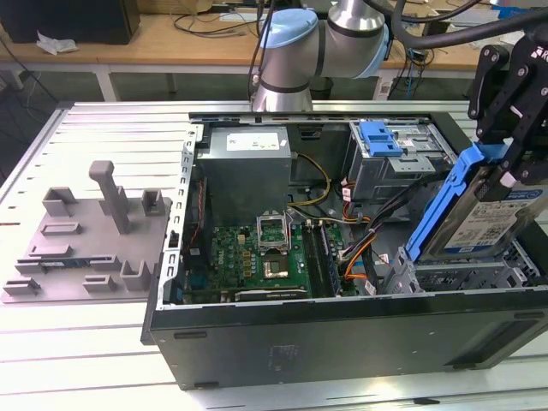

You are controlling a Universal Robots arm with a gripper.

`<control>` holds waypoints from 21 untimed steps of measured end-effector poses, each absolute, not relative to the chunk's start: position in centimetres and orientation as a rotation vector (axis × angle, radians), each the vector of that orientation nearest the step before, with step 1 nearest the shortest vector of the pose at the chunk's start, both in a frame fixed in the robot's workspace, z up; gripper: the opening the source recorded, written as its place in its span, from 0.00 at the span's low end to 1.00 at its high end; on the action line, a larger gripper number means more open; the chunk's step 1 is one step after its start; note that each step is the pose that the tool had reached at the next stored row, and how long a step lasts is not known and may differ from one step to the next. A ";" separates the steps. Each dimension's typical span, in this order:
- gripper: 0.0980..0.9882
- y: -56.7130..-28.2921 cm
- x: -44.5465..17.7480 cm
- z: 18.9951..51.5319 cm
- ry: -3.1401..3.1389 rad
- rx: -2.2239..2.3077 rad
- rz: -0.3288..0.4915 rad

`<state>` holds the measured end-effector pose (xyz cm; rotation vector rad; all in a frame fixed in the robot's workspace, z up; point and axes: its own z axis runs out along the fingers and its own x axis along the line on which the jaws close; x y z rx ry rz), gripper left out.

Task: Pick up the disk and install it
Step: 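Insert the disk into the insertion slot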

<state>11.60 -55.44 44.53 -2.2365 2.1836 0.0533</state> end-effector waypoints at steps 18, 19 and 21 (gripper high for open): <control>0.30 -55.4 11.6 45.1 2.184 -2.236 0.054; 0.30 -55.4 11.6 45.3 2.184 -2.236 0.054; 0.30 -55.4 11.6 45.6 2.184 -2.236 0.054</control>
